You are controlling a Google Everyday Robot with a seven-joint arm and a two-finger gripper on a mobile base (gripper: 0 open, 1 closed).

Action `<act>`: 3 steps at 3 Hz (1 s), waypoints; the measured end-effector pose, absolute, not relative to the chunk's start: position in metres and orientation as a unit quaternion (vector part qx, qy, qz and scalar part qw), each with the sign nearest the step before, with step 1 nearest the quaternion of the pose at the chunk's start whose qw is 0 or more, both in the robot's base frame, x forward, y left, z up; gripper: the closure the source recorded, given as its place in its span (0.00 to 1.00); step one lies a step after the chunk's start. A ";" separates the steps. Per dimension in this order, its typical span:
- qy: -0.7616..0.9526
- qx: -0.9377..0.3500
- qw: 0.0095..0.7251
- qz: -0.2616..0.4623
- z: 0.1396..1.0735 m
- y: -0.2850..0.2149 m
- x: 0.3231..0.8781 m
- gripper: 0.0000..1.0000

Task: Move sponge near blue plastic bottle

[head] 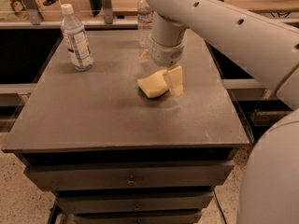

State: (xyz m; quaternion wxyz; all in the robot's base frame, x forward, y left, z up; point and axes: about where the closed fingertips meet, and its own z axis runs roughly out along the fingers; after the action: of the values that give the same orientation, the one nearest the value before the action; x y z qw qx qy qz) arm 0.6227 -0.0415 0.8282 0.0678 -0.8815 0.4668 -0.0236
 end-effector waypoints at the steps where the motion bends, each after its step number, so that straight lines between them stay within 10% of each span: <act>1: 0.463 -0.884 0.058 -0.012 0.823 -0.038 0.627 0.00; 3: 0.469 -0.883 0.033 0.005 0.806 -0.038 0.632 0.00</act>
Offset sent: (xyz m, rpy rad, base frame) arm 0.0061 0.0067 -0.0216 -0.0472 0.1030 0.0170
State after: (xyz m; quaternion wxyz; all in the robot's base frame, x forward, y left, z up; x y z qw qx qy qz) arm 0.6317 -0.0382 0.8060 0.0331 -0.8825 0.4691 0.0047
